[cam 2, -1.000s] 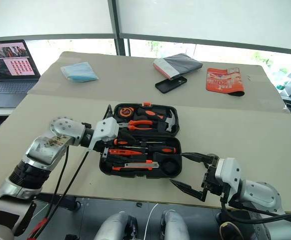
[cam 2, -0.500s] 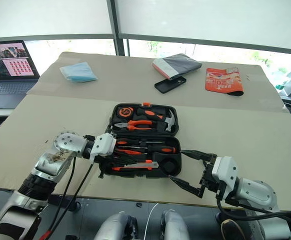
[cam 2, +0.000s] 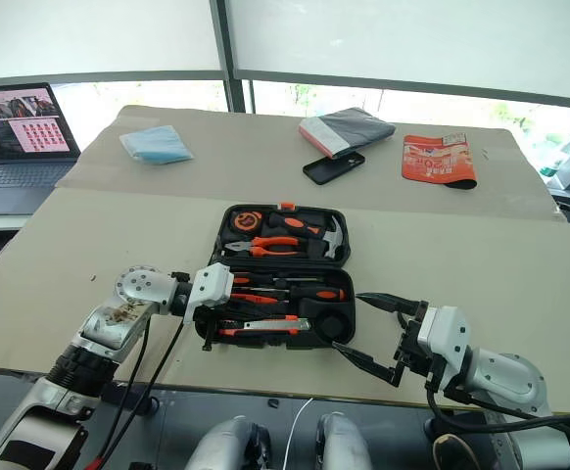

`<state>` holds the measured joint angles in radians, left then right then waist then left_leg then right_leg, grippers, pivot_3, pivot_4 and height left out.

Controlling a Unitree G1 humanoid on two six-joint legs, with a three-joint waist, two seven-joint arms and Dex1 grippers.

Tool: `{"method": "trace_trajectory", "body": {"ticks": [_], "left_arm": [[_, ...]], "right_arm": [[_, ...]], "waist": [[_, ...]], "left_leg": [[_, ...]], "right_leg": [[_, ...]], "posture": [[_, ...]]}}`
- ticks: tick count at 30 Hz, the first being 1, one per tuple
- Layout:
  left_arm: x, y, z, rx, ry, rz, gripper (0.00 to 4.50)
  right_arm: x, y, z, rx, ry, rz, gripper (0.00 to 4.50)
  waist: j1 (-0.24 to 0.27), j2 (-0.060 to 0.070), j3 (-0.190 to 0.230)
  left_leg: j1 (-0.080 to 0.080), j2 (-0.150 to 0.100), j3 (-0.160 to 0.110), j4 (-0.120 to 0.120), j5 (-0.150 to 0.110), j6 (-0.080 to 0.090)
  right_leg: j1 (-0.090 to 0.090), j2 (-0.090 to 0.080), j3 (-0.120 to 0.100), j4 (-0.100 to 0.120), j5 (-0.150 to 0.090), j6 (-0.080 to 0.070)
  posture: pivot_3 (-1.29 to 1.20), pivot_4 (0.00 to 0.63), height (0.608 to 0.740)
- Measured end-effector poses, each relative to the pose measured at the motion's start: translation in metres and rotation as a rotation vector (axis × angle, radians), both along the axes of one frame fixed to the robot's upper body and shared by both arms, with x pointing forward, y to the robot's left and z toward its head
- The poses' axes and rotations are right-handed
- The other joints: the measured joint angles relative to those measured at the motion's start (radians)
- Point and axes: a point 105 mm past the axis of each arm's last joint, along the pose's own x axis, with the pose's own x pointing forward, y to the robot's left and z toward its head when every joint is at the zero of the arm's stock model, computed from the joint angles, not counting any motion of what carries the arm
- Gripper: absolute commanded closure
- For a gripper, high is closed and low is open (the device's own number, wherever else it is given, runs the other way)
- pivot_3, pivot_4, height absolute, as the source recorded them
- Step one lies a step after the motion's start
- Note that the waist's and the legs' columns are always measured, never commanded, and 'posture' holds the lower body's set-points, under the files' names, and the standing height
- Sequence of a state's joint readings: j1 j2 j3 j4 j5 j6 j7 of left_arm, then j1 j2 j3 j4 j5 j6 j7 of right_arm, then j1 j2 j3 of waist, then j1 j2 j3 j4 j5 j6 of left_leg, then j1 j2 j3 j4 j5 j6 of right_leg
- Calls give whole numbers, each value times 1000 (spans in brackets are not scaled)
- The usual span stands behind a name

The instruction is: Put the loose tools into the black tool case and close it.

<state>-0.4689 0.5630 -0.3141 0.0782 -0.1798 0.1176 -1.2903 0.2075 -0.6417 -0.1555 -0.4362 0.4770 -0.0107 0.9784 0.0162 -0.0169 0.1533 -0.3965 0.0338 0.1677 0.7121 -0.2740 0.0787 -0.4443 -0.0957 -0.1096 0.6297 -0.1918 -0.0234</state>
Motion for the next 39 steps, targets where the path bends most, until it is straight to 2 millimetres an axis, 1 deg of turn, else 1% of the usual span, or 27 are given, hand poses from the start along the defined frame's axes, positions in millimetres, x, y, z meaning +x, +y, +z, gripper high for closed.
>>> {"method": "trace_trajectory", "body": {"ticks": [1,3,5,13,15,17,18,19,20,21,22,24,25,26,27,29,31,33,34,36,39], "left_arm": [[0,0,-1,2,3,2,4433],[0,-2,-3,7,0,8,4433],[1,-3,-7,10,1,27,4433],[3,-2,-7,10,9,36,4433],[5,0,-5,-11,-3,31,4433],[5,3,-3,-75,38,46,4433],[3,4,0,-128,62,48,3918],[1,7,7,-204,82,47,3701],[1,10,15,-247,79,45,3309],[1,13,25,-290,67,44,3040],[0,21,37,-319,39,40,2629],[-1,39,49,-314,-8,57,1934],[-4,53,50,-299,-31,70,1467],[-6,59,49,-291,-42,72,1075],[-9,64,46,-285,-45,68,713],[-15,74,36,-263,-18,69,53],[-18,90,29,-245,20,94,53],[-17,104,31,-268,22,132,53],[-16,108,34,-280,17,147,53],[-16,109,40,-308,15,146,53],[-17,96,52,-372,3,101,53]], "right_arm": [[0,0,0,0,0,-1,0],[-1,-1,-1,-2,4,-4,0],[-1,-3,0,-10,8,-6,0],[-1,-8,1,-13,14,-22,0],[-3,-12,0,-18,19,-39,0],[-6,-20,0,-24,26,-73,0],[-8,-26,-1,-21,35,-97,0],[-12,-35,-1,-16,45,-134,0],[-16,-44,-3,-19,60,-169,0],[-21,-54,-4,-28,67,-212,0],[-28,-68,-7,-45,78,-264,0],[-42,-94,-16,-66,108,-361,0],[-50,-112,-22,-73,131,-433,0],[-57,-125,-29,-81,160,-484,0],[-65,-135,-36,-88,183,-525,0],[-76,-149,-46,-107,213,-579,0],[-90,-158,-58,-118,253,-621,0],[-99,-163,-66,-131,287,-646,0],[-99,-163,-67,-140,290,-645,0],[-93,-161,-63,-141,265,-628,0],[-68,-144,-38,-162,190,-520,0]], "waist": [[0,2,-1],[2,5,-3],[2,7,-5],[4,8,-6],[4,8,-6],[4,8,-6],[4,8,-6],[3,8,-5],[3,7,-5],[5,7,-5],[7,7,-5],[8,8,-5],[7,9,-5],[6,10,-5],[3,10,-5],[-1,10,-5],[-3,10,-5],[-4,12,-4],[-5,13,-4],[-6,14,-3],[-7,15,-3]], "left_leg": [[2,0,0,0,-3,5],[6,0,0,-1,-6,6],[7,0,0,-1,-7,7],[7,0,0,-1,-7,7],[7,-1,0,-1,-8,5],[5,0,0,-1,-9,4],[4,0,0,-1,-7,6],[4,0,0,-1,-7,7],[3,0,0,-1,-7,7],[3,0,-1,-1,-7,6],[2,0,-1,-1,-7,6],[3,0,-1,-1,-8,5],[3,0,-1,-1,-12,1],[3,-1,0,-1,-13,1],[3,-1,0,-1,-13,1],[4,-1,0,-1,-14,0],[4,-1,-1,-2,-15,-1],[4,-1,-1,-2,-15,-2],[4,-1,-1,-2,-15,-2],[5,-1,-1,-2,-15,-1],[5,-1,0,-2,-16,-1]], "right_leg": [[2,0,0,-1,-1,0],[6,-4,0,-1,-4,-1],[7,-7,0,-1,-5,-2],[7,-8,0,-1,-5,-1],[6,-8,0,-1,-5,-1],[5,-8,0,-1,-5,0],[4,-9,0,-1,-3,2],[4,-9,-1,-1,-4,3],[3,-9,-1,-1,-3,4],[3,-9,-2,-1,-3,4],[3,-9,-3,-1,-4,4],[4,-9,-3,-2,-5,4],[4,-9,-3,-2,-7,2],[4,-10,-3,-3,-8,1],[4,-10,-2,-3,-8,0],[4,-11,-2,-3,-8,0],[4,-11,-2,-3,-8,0],[3,-12,-2,-3,-8,0],[3,-12,-2,-3,-8,0],[3,-13,-1,-3,-8,0],[4,-13,0,-3,-7,1]], "posture": [[0,150,740],[0,150,740],[0,150,740],[0,150,740],[0,150,740],[0,150,740],[0,150,740],[0,150,740],[0,150,740],[0,150,740],[0,150,740],[0,150,740],[0,150,740],[0,150,740],[0,150,740],[0,150,740],[0,150,740],[0,150,740],[0,150,740],[0,150,740],[0,150,740]]}}
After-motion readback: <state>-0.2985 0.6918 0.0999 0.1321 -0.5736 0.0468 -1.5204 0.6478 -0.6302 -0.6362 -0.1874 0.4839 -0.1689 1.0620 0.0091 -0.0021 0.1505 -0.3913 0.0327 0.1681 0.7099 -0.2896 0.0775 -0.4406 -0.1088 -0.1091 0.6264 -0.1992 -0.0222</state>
